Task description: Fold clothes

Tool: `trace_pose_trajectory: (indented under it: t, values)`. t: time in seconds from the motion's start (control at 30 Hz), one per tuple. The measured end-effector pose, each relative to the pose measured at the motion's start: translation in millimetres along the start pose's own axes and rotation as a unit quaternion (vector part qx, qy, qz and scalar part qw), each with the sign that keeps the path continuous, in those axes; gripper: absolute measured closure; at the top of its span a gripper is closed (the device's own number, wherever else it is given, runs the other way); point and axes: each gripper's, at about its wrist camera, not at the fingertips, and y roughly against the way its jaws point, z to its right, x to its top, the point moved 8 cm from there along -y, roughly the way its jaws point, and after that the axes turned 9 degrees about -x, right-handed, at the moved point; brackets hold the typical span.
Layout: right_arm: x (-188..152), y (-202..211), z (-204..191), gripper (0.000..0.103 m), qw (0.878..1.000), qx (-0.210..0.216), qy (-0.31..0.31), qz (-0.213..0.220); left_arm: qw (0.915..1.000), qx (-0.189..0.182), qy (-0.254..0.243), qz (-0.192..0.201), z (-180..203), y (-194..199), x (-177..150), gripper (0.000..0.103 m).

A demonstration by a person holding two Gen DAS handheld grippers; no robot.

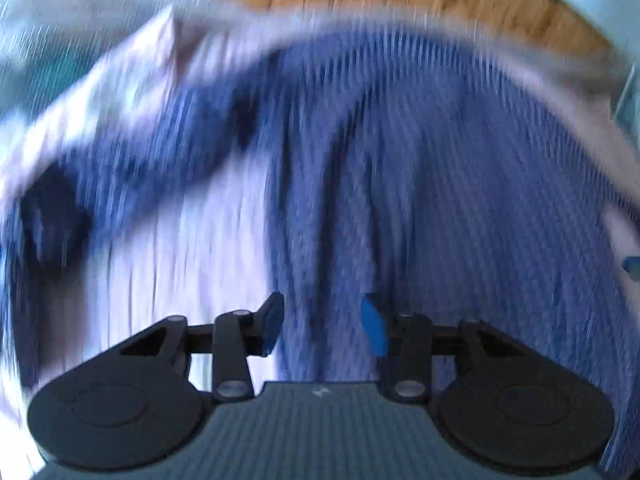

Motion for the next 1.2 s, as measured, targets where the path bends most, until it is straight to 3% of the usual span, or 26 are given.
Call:
trace_pose_trajectory:
  t: [0.07,0.1,0.13,0.2,0.27,0.3,0.37,0.4,0.43,0.47,0.5,0.53,0.57,0.67,0.7,0.73,0.77,0.8,0.83,0.93,1.0,1.03,1.1,1.17,1.2]
  values:
    - [-47,22,0,0.075,1.000,-0.006,-0.010,-0.027,0.9994,0.035,0.003,0.002,-17,5,-30,0.071]
    - [-70,33,0,0.103,0.999,-0.009,-0.015,-0.041,0.9986,0.050,0.014,0.012,-26,14,-37,0.072]
    - [-93,44,0,0.102,0.998,-0.011,-0.020,-0.054,0.9962,0.082,0.027,0.012,-38,22,-44,0.082]
    - [-140,66,1,0.102,0.996,-0.017,-0.030,-0.082,0.9911,0.126,0.038,0.016,-56,43,-59,0.086]
    - [-185,88,1,0.102,0.993,-0.024,-0.039,-0.107,0.9924,0.113,0.036,0.033,-58,65,-73,0.084]
    - [-190,100,8,0.101,0.994,-0.042,-0.026,-0.098,0.9933,0.103,0.031,0.042,-56,77,-81,0.080]
    - [-197,128,12,0.092,0.996,-0.051,-0.006,-0.073,0.9958,0.072,-0.009,0.057,-36,98,-99,0.062]
    - [-199,142,5,0.084,0.997,-0.042,0.006,-0.058,0.9960,0.057,-0.034,0.059,-24,102,-109,0.048]
    - [-204,156,-11,0.063,0.999,-0.023,0.025,-0.040,0.9955,0.041,-0.061,0.060,-10,104,-121,0.043]
    - [-208,170,-28,0.049,0.999,-0.004,0.043,-0.022,0.9943,0.023,-0.088,0.055,4,106,-136,0.042]
    - [-213,184,-44,0.027,0.998,0.015,0.062,-0.005,0.9926,0.009,-0.111,0.047,18,107,-150,0.042]
    - [-222,193,-58,0.014,0.996,0.027,0.088,0.011,0.9909,0.000,-0.129,0.039,29,106,-163,0.042]
    - [-230,192,-69,0.012,0.993,0.027,0.113,0.017,0.9887,-0.009,-0.146,0.031,39,101,-172,0.042]
    - [-256,177,-94,0.016,0.985,0.020,0.172,0.011,0.9787,-0.013,-0.204,0.016,67,77,-190,0.042]
    - [-257,170,-98,0.029,0.985,0.017,0.173,0.007,0.9748,-0.002,-0.222,0.016,72,71,-193,0.042]
    - [-257,163,-100,0.053,0.985,0.016,0.171,0.002,0.9715,0.014,-0.236,0.019,74,66,-193,0.056]
    - [-250,161,-98,0.068,0.990,0.028,0.141,-0.009,0.9705,0.033,-0.238,0.021,72,62,-191,0.071]
    - [-242,159,-95,0.088,0.993,0.040,0.109,-0.019,0.9739,0.047,-0.221,0.023,65,60,-185,0.096]
    - [-232,161,-87,0.093,0.997,0.047,0.062,-0.017,0.9806,0.052,-0.187,0.030,55,61,-178,0.095]
    - [-210,166,-59,0.095,0.994,0.068,-0.080,-0.014,0.9942,0.040,-0.087,0.049,32,72,-163,0.094]
    - [-210,162,-51,0.095,0.994,0.046,-0.095,-0.029,0.9972,0.025,-0.041,0.058,22,81,-160,0.091]
    - [-211,159,-47,0.094,0.993,0.036,-0.103,-0.036,0.9969,0.027,-0.043,0.060,21,86,-160,0.087]
    - [-211,155,-40,0.068,0.992,0.014,-0.114,-0.050,0.9963,0.036,-0.045,0.063,21,92,-165,0.082]
    - [-216,157,-60,0.051,0.999,-0.011,-0.020,-0.035,0.9964,0.042,-0.036,0.064,19,95,-172,0.081]
    - [-217,158,-70,0.036,0.999,-0.019,0.028,-0.024,0.9966,0.043,-0.028,0.065,19,96,-176,0.081]
